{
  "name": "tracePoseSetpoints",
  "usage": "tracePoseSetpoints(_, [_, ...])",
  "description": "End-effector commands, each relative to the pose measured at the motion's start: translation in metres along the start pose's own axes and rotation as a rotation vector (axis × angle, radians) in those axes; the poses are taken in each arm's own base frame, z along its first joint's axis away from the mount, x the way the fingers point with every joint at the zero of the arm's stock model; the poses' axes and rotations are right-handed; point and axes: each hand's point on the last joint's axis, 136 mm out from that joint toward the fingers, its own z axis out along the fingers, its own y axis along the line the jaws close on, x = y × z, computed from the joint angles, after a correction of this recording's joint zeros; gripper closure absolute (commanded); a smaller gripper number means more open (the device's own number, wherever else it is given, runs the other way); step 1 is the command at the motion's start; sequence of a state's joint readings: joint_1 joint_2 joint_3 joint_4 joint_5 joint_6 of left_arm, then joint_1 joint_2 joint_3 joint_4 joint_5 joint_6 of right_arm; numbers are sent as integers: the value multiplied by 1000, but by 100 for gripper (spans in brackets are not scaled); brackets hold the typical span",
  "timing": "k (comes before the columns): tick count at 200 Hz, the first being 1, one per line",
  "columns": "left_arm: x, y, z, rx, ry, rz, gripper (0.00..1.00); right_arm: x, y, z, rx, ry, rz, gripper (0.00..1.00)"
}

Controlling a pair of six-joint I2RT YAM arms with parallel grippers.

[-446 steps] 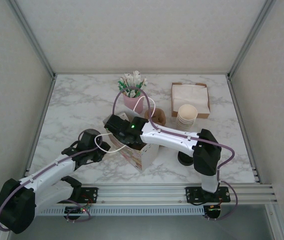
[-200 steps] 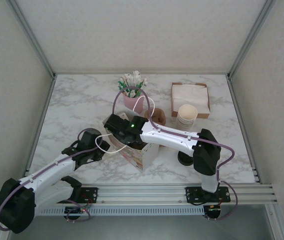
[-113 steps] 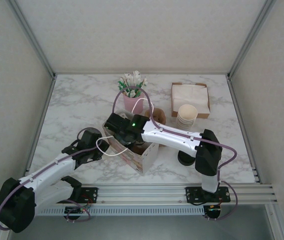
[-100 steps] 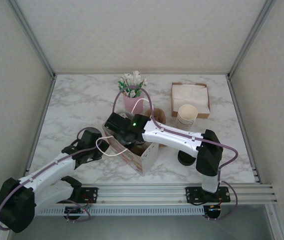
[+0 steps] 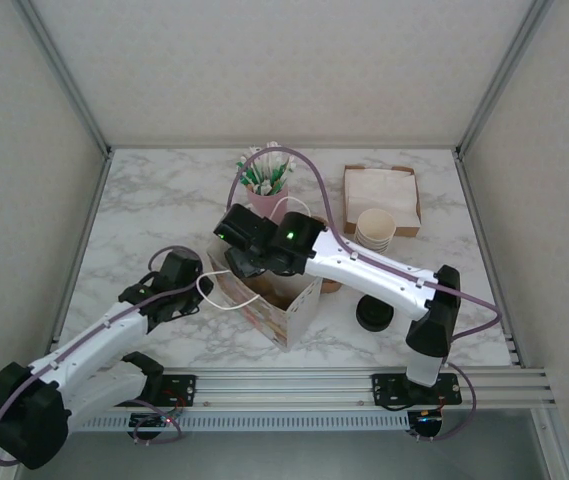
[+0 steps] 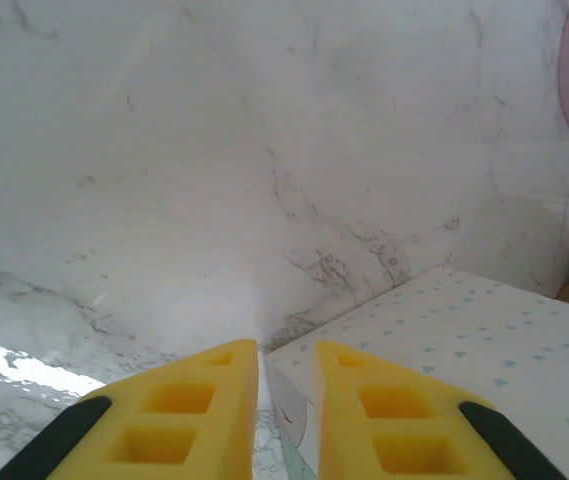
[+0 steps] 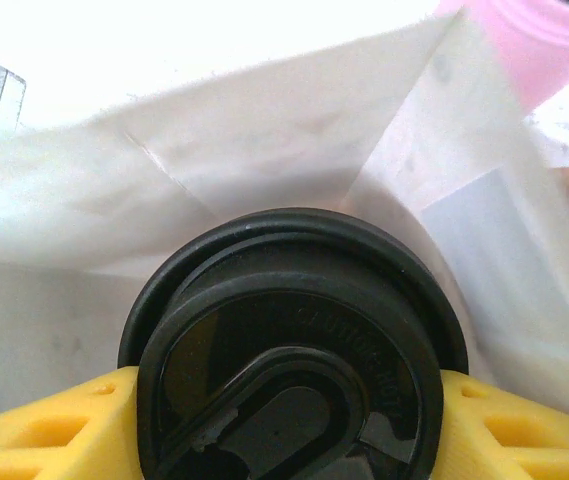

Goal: Pack the takeout coffee

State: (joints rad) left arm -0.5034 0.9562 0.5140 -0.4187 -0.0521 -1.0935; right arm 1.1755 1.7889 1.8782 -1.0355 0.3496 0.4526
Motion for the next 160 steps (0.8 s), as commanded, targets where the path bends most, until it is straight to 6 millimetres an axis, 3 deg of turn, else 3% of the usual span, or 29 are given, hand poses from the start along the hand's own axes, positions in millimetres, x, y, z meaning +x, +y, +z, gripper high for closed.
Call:
tracePoseSetpoints(1, [-20, -1, -22, -42, -96, 72, 79, -10, -11, -33, 21, -49, -20, 52])
tracePoseSetpoints(53, [-46, -9, -53, -69, -203, 150, 78, -6, -16, -43, 16, -39, -29, 52])
tracePoseSetpoints(109, [-59, -25, -70, -52, -235, 194, 74, 31, -6, -4, -34, 122, -13, 52])
tracePoseSetpoints(160, [-70, -38, -86, -28, -248, 205, 69, 45, -5, 30, -42, 222, -14, 53])
